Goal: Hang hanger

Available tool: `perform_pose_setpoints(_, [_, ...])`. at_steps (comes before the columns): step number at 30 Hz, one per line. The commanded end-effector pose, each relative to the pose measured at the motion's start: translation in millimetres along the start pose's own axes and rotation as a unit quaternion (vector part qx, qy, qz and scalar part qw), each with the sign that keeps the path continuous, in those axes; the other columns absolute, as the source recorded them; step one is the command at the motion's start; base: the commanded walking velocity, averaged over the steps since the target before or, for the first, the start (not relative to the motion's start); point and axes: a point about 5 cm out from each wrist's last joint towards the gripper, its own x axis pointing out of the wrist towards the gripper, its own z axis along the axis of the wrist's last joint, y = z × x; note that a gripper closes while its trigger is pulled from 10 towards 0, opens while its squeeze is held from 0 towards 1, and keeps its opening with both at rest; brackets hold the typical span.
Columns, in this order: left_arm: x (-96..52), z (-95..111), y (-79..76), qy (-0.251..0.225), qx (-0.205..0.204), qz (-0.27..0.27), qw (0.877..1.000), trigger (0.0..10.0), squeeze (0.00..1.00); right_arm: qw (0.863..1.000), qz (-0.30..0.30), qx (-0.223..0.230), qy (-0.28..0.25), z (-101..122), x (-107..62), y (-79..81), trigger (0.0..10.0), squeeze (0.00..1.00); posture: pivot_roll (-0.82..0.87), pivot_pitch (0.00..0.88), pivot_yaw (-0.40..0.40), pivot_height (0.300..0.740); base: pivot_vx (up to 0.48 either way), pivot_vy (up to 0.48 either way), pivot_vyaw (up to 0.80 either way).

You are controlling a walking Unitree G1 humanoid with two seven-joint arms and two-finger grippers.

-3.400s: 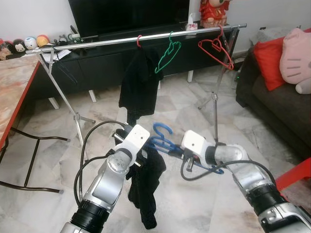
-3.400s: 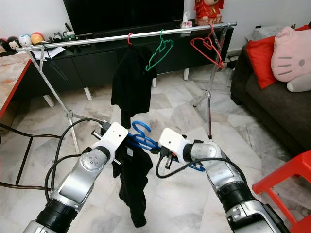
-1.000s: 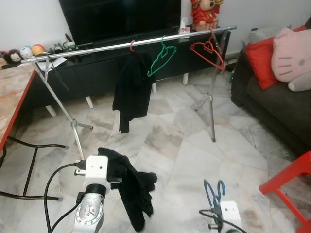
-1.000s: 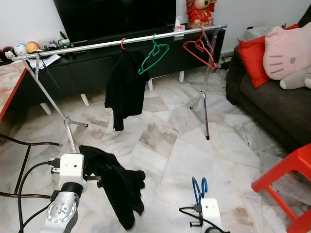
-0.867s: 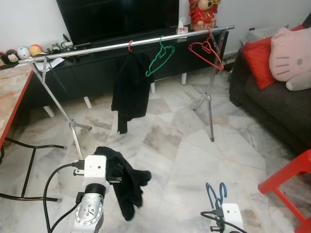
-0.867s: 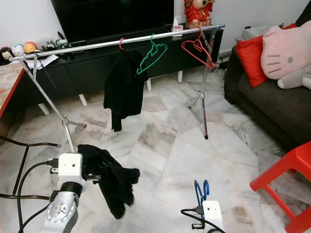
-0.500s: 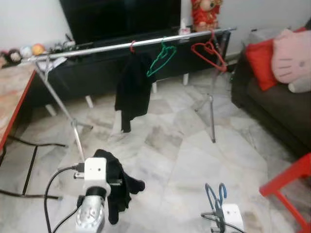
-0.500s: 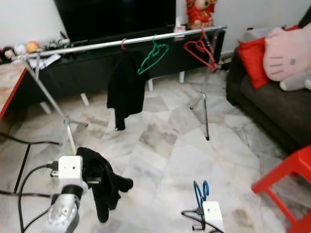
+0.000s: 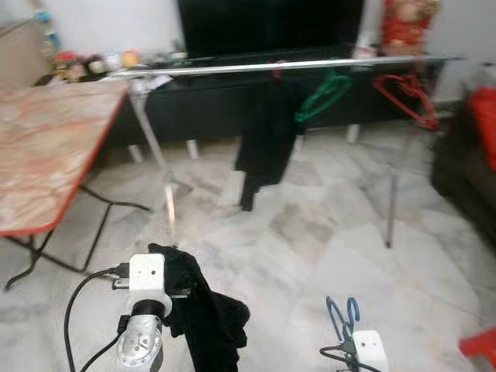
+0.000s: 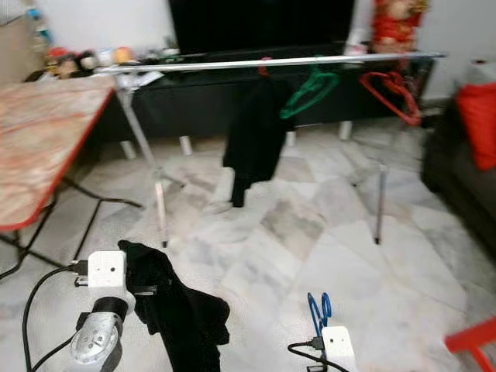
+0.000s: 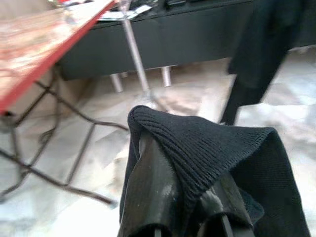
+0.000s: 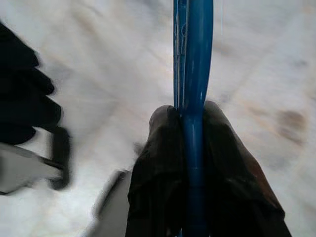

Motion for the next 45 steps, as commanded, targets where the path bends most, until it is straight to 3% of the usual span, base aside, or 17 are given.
perform_pose_setpoints(1, [3.9,15.1,-0.9,-0.029,-0.004,-0.001,1.000,10.0,0.00,1.000,-0.003,0.011,0.014,-7.5,-1.5,-3.0,10.0,0.00,-0.10,0.000,0.078,0.740,0.000,0.000,0.00])
perform_pose_setpoints(6, [5.1,17.2,1.8,-0.030,-0.003,0.002,1.000,10.0,0.00,1.000,-0.003,0.014,0.006,-1.1,-0.2,-3.5,10.0,0.00,-0.10,0.000,0.081,0.740,0.000,0.000,0.00])
perform_pose_setpoints(17, [4.9,18.5,1.3,-0.028,-0.004,0.000,1.000,10.0,0.00,1.000,-0.006,0.004,0.006,1.1,0.1,-7.0,10.0,0.00,-0.11,0.000,0.086,0.740,0.000,0.380,0.00])
perform_pose_setpoints(24, [6.8,24.4,3.2,-0.035,-0.005,-0.006,0.999,10.0,0.00,1.000,-0.007,-0.024,-0.001,6.2,1.6,0.0,10.0,0.00,-0.12,0.000,0.101,0.740,0.000,0.435,0.22])
perform_pose_setpoints(27, [5.5,23.1,2.3,-0.032,-0.005,-0.009,0.999,10.0,0.00,1.000,-0.005,-0.016,-0.003,7.3,1.9,1.3,10.0,0.00,-0.13,0.000,0.111,0.740,0.000,0.470,0.66])
perform_pose_setpoints(35, [6.3,23.2,-3.0,-0.030,-0.011,-0.017,0.999,10.0,0.00,1.000,0.005,-0.026,0.004,8.5,2.6,4.0,10.0,0.00,-0.13,0.000,0.100,0.740,0.000,0.059,0.07])
perform_pose_setpoints(45, [9.4,25.1,0.2,-0.033,-0.014,-0.005,0.999,10.0,0.00,0.999,0.003,-0.041,0.001,7.6,2.0,1.5,10.0,0.00,-0.12,0.000,0.087,0.740,0.000,0.469,0.00])
